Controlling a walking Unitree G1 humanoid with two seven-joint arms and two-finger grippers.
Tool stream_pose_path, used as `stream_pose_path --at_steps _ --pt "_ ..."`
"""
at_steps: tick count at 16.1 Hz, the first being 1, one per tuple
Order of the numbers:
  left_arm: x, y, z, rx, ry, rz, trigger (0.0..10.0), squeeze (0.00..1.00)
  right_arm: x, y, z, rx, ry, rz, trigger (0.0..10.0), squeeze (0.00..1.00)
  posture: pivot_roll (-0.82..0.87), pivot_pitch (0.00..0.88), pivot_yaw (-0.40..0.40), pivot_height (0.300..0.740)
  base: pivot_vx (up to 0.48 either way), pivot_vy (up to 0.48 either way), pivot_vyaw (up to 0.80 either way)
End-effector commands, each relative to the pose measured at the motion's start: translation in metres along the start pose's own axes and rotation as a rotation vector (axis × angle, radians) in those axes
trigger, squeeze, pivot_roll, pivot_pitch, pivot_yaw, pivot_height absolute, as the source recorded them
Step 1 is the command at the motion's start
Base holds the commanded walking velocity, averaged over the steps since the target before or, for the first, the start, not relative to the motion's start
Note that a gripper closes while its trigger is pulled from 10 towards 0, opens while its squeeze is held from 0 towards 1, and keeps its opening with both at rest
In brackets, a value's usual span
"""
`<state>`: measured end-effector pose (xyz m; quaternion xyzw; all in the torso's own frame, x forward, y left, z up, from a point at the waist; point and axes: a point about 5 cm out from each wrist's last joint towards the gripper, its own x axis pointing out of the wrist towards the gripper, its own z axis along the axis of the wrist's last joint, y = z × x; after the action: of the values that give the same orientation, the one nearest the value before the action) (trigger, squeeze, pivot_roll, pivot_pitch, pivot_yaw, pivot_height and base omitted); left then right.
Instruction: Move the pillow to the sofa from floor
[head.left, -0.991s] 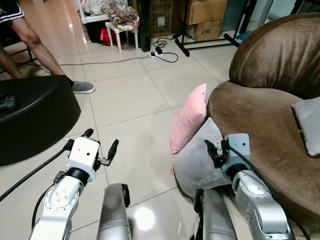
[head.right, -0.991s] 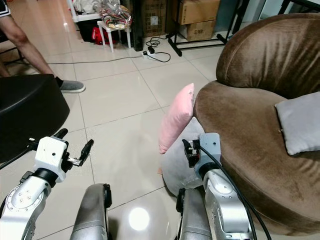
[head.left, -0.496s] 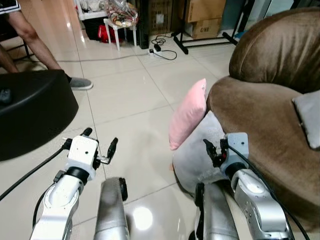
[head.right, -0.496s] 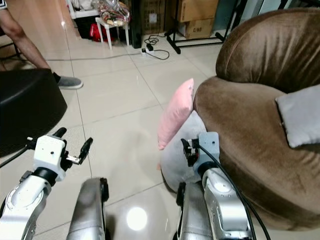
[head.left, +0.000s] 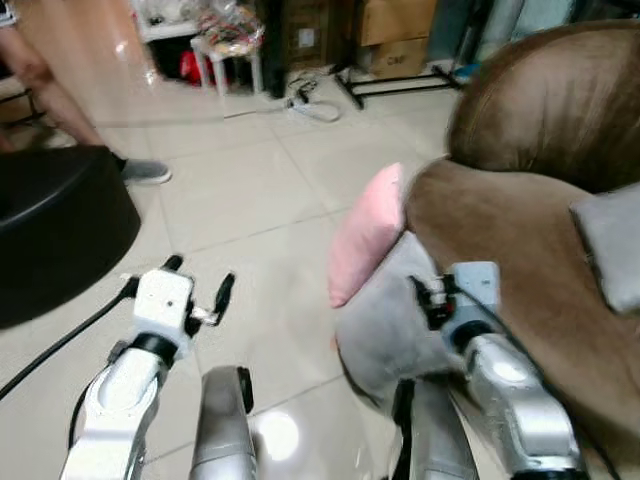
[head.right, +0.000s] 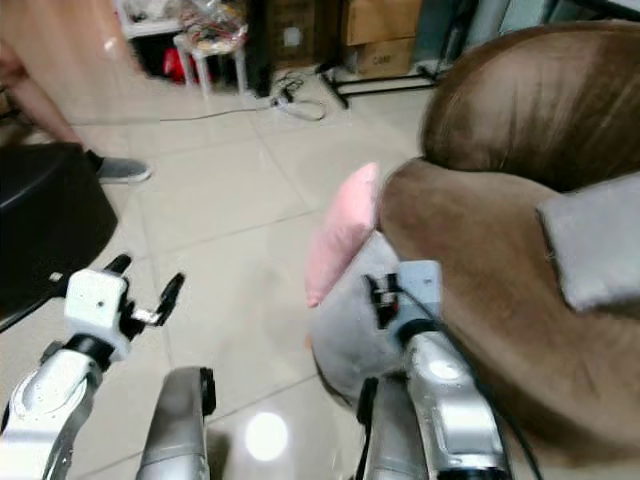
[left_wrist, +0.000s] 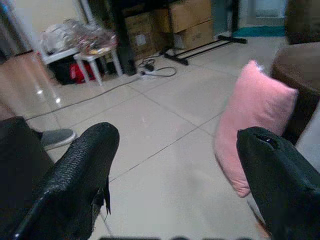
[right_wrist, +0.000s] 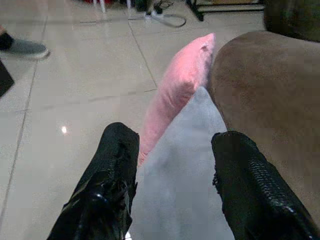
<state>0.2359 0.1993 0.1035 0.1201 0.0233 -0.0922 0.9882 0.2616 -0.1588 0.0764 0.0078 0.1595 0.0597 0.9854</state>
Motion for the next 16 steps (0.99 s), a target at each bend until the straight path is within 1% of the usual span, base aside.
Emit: stream_pose_path --at_steps 1,3,4,5,6,7,10,12,13,14,16 --pt "-0.002 0.001 -0.004 0.011 0.017 -0.001 10.0 0.00 0.003 0.005 0.004 0.007 -0.025 0.018 10.0 0.00 0.10 0.000 -0.029 0.476 0.000 0.000 0.00" --pt "-0.002 -0.003 -0.005 0.032 0.024 -0.045 10.0 0.00 0.005 0.004 0.004 -0.010 -0.014 0.010 10.0 0.00 0.10 0.000 -0.028 0.476 0.000 0.000 0.00" --pt "-0.002 -0.005 -0.005 0.038 0.025 -0.069 10.0 0.00 0.007 0.003 0.001 -0.022 0.010 0.009 10.0 0.00 0.10 0.000 -0.030 0.476 0.000 0.000 0.00" --pt "-0.002 -0.006 -0.003 0.042 0.014 -0.088 10.0 0.00 0.007 0.003 -0.002 -0.024 0.028 0.018 10.0 0.16 0.11 0.000 -0.033 0.476 0.000 0.000 0.00" --pt "-0.002 -0.006 -0.003 0.039 0.011 -0.098 10.0 0.00 0.008 0.001 -0.004 -0.031 0.040 0.010 10.0 0.90 0.11 0.000 -0.033 0.476 0.000 0.000 0.00" --pt "-0.004 -0.008 -0.003 0.034 0.013 -0.131 10.0 0.00 0.012 -0.002 -0.007 -0.054 0.060 0.005 10.0 1.00 0.11 0.000 -0.039 0.476 0.000 0.000 0.00" --pt "-0.007 -0.014 -0.005 0.012 0.033 -0.202 10.0 0.00 0.026 -0.008 -0.013 -0.104 0.123 -0.005 10.0 1.00 0.12 0.000 -0.037 0.476 0.000 0.000 0.00" --pt "-0.007 -0.015 -0.006 0.007 0.048 -0.247 10.0 0.00 0.035 -0.010 -0.017 -0.118 0.157 -0.025 10.0 1.00 0.12 0.000 -0.034 0.476 0.000 0.000 0.00" --pt "-0.006 -0.015 -0.006 0.015 0.047 -0.276 10.0 0.00 0.042 -0.012 -0.017 -0.112 0.164 -0.047 10.0 1.00 0.12 0.000 -0.031 0.476 0.000 0.000 0.00" --pt "-0.004 -0.015 -0.003 0.036 0.032 -0.314 10.0 0.00 0.052 -0.018 -0.020 -0.087 0.188 -0.102 10.0 1.00 0.12 0.000 -0.027 0.476 0.000 0.000 0.00" --pt "-0.003 -0.016 -0.002 0.041 0.023 -0.353 10.0 0.00 0.058 -0.023 -0.030 -0.098 0.252 -0.137 10.0 1.00 0.12 0.000 -0.019 0.476 0.000 0.000 0.00"
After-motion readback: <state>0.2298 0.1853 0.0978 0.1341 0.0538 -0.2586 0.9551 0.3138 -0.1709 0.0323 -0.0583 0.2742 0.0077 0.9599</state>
